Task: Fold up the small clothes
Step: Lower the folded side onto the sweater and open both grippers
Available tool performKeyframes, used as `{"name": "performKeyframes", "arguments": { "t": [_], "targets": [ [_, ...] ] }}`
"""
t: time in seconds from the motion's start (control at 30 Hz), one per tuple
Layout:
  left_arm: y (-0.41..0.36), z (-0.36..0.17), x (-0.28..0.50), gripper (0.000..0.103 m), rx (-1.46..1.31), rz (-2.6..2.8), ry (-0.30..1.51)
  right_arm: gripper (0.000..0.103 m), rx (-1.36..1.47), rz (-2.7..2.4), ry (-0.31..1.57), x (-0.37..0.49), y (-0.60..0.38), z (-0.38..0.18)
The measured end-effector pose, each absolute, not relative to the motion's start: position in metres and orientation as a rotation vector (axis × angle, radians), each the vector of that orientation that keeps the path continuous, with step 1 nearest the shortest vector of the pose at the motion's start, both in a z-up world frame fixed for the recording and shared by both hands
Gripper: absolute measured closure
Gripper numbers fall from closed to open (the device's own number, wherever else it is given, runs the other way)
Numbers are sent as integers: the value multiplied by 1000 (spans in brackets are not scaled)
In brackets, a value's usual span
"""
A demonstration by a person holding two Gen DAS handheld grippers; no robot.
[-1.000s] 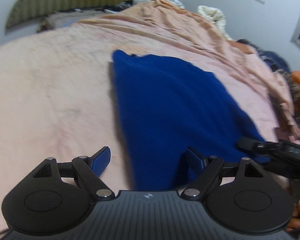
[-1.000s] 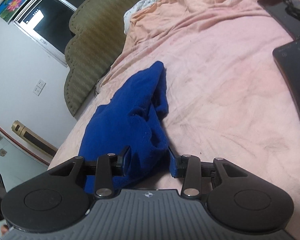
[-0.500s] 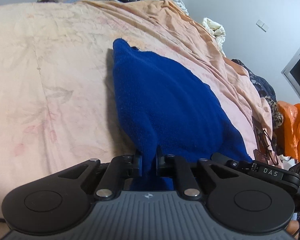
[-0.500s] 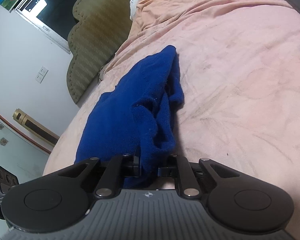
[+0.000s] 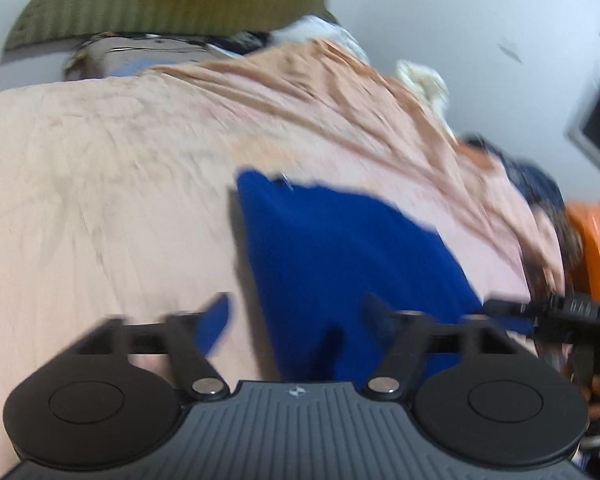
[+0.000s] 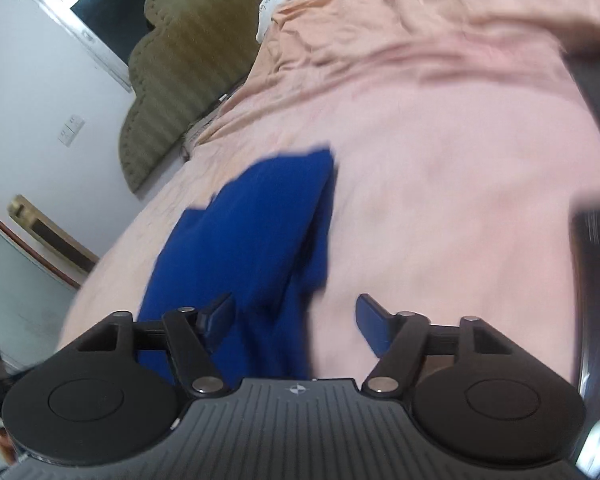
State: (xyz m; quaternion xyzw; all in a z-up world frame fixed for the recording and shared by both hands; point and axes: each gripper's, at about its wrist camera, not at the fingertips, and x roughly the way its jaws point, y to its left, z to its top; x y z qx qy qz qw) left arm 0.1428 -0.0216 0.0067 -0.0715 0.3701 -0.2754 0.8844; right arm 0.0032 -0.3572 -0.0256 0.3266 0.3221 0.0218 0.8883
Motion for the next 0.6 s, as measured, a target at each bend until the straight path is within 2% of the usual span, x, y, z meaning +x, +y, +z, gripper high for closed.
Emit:
{"name": "performKeyframes", "arguments": {
  "t": [0.23,0.37,0.4,0.43,0.47,0.5,0.53,0.57,0.6],
  "targets": [
    [-28,-27,238,23,-401,-611,939,34,814,159,761,98,-396,-46],
    [-38,-46,260,24,-504,-678,979,36,857,317,770,136,-396,-57],
    [-43,-48,262,27,-505,-705,981,36,849,356,777,147,-390,-57],
    [-47,-49,262,48,-491,-716,978,37,839,377,782,154,-386,-57],
    [-54,-48,261,61,-440,-702,973,38,829,400,787,162,-382,-58],
    [-59,-47,259,75,-383,-692,955,47,819,411,792,168,-379,-58],
    [-61,-45,255,81,-354,-694,926,66,805,395,805,174,-375,-58],
    [-60,-41,251,81,-333,-693,890,78,792,373,821,179,-373,-59],
    [-59,-35,244,82,-304,-695,841,79,787,363,826,182,-372,-59]
  ]
}}
